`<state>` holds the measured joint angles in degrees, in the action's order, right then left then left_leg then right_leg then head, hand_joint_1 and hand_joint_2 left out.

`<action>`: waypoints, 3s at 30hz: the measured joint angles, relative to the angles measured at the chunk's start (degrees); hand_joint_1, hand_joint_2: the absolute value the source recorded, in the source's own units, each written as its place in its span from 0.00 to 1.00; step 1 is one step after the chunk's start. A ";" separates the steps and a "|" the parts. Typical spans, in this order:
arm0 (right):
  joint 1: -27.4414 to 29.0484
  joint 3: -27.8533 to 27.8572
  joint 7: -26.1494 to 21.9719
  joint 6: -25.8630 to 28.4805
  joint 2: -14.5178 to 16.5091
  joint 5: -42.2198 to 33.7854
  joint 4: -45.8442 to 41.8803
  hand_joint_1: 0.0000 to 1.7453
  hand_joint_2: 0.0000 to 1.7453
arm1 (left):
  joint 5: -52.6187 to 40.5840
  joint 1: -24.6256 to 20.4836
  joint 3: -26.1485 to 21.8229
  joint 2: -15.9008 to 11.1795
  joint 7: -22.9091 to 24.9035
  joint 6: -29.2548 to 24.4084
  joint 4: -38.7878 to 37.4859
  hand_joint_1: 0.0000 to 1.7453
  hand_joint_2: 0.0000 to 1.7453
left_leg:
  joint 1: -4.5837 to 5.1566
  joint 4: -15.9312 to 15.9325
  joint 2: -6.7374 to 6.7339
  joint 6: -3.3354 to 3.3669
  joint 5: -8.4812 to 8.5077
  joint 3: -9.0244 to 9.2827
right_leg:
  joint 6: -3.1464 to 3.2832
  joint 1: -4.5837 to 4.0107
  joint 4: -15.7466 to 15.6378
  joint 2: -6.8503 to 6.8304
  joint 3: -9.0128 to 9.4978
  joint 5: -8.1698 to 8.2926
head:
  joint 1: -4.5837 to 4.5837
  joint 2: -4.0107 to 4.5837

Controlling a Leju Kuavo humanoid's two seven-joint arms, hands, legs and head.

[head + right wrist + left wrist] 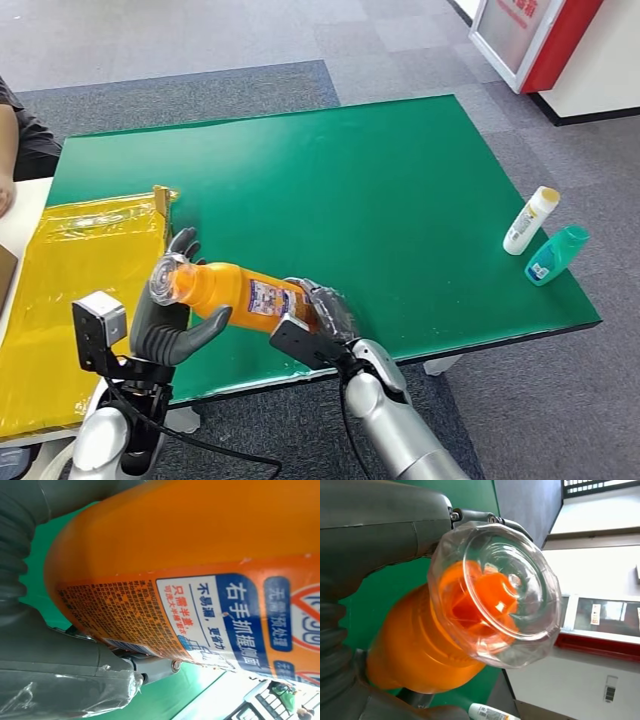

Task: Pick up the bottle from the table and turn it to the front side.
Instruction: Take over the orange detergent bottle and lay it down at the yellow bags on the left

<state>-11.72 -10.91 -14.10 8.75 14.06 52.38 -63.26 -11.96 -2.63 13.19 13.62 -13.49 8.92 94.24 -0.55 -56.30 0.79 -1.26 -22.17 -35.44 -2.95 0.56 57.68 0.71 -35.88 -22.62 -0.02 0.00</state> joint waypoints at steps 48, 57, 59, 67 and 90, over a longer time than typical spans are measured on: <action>0.90 -7.08 -0.13 -2.50 0.01 -2.62 -9.63 1.00 1.00 | 1.79 0.06 -1.17 -0.13 -2.34 3.23 -1.50 0.04 1.00 | 0.00 0.00 0.00 0.00 0.00 -0.01 | 0.00 0.00 0.00 0.00 0.00 0.00 | 0.01 0.00; 0.91 -7.25 -0.01 -2.45 0.01 -2.78 -9.63 1.00 1.00 | 0.70 0.07 -1.15 -0.15 -3.32 3.08 -1.50 0.84 1.00 | 0.00 0.00 0.00 0.00 0.00 -0.01 | 0.00 0.00 0.00 0.00 0.00 0.00 | 0.01 0.00; 0.91 -7.25 0.14 -2.40 0.01 -2.83 -9.57 1.00 1.00 | 0.26 0.07 -1.13 -0.15 -3.56 3.07 -1.50 1.00 1.00 | 0.00 0.00 0.00 0.00 0.00 -0.01 | 0.00 0.00 0.00 0.00 0.00 0.00 | 0.00 0.00; 0.92 -7.28 0.21 -2.39 0.01 -3.18 -9.16 1.00 1.00 | -0.89 0.09 -1.05 -0.17 -4.90 3.05 -1.46 1.00 1.00 | 0.00 0.00 0.00 0.00 0.00 -0.01 | 0.00 0.00 0.00 0.00 0.00 0.00 | 0.00 0.00; 1.10 -7.02 0.90 -1.86 -0.13 -3.58 -8.97 0.00 1.00 | -4.03 0.16 -1.03 -0.87 -5.58 2.06 -0.42 1.00 1.00 | 0.00 0.00 0.00 0.00 0.00 0.00 | 0.00 0.00 0.00 0.00 0.00 0.00 | 0.00 0.00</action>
<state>-10.62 -17.93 -13.20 6.89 13.94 48.80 -72.23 -15.98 -2.47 12.16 12.75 -19.07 10.98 93.81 -0.55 -56.30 0.79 -1.26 -22.17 -35.45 -2.95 0.56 57.68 0.71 -35.89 -22.62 -0.02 0.00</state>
